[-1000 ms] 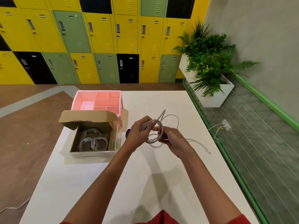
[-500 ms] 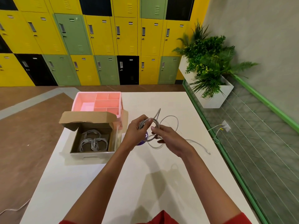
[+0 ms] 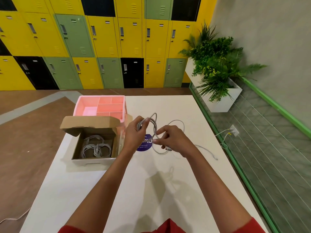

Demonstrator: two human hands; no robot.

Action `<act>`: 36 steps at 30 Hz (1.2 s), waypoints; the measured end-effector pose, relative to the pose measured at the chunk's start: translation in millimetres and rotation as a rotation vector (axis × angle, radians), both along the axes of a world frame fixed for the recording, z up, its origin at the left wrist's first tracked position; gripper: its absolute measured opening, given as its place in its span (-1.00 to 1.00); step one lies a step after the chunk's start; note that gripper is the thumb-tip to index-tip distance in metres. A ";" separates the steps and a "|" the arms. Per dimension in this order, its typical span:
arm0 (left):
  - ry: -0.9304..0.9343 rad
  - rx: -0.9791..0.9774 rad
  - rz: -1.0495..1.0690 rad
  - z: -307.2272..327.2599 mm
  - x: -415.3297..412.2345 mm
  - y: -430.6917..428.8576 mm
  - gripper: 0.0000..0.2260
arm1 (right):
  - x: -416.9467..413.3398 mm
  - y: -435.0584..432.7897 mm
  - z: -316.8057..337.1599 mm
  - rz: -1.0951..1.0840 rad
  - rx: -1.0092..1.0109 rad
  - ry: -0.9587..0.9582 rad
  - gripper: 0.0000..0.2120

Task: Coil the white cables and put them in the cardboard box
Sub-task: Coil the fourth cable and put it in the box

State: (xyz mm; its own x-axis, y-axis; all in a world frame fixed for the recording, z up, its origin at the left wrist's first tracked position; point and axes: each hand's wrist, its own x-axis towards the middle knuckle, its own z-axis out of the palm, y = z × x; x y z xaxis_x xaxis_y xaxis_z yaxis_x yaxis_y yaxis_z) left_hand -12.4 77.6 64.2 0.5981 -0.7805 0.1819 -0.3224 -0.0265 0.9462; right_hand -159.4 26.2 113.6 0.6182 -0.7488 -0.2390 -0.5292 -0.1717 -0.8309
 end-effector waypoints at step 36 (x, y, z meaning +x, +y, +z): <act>0.202 -0.055 0.211 -24.1 9.8 -0.7 -0.77 | 16.8 11.1 11.2 0.198 -0.435 -0.055 -0.81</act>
